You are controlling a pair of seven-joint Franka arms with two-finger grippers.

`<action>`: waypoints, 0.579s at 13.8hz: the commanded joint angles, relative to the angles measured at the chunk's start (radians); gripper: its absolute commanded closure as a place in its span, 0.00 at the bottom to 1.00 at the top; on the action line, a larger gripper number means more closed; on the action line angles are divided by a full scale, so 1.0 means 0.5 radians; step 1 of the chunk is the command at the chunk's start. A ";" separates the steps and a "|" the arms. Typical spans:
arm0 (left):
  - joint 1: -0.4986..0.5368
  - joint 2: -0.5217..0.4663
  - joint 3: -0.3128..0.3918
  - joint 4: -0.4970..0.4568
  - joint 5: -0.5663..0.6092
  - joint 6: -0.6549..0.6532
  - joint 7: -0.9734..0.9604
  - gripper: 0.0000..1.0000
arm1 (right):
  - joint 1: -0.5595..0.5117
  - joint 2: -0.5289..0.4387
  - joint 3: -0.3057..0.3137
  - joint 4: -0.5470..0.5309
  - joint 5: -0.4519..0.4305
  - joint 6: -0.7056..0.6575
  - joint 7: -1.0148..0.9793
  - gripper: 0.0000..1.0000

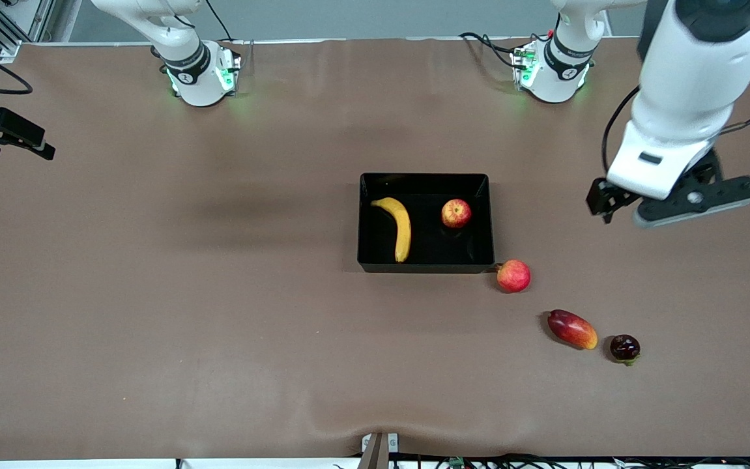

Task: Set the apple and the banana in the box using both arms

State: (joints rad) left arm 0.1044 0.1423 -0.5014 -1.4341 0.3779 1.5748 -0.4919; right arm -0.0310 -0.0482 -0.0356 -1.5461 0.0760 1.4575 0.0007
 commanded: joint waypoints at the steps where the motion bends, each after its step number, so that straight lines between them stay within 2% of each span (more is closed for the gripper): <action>1: -0.080 -0.207 0.290 -0.123 -0.282 -0.051 0.244 0.00 | -0.015 -0.014 0.037 0.024 0.029 -0.043 0.032 0.00; 3: -0.205 -0.312 0.551 -0.199 -0.412 -0.054 0.382 0.00 | -0.012 -0.014 0.034 0.024 0.029 -0.068 0.038 0.00; 8: -0.301 -0.441 0.892 -0.286 -0.633 -0.054 0.640 0.00 | -0.048 -0.023 0.019 0.027 -0.002 -0.151 0.265 0.00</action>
State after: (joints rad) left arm -0.0142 -0.0303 -0.1123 -1.5400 0.1034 1.5456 -0.2153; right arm -0.0349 -0.0494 -0.0363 -1.5401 0.0755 1.4039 0.0716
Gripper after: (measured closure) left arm 0.000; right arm 0.000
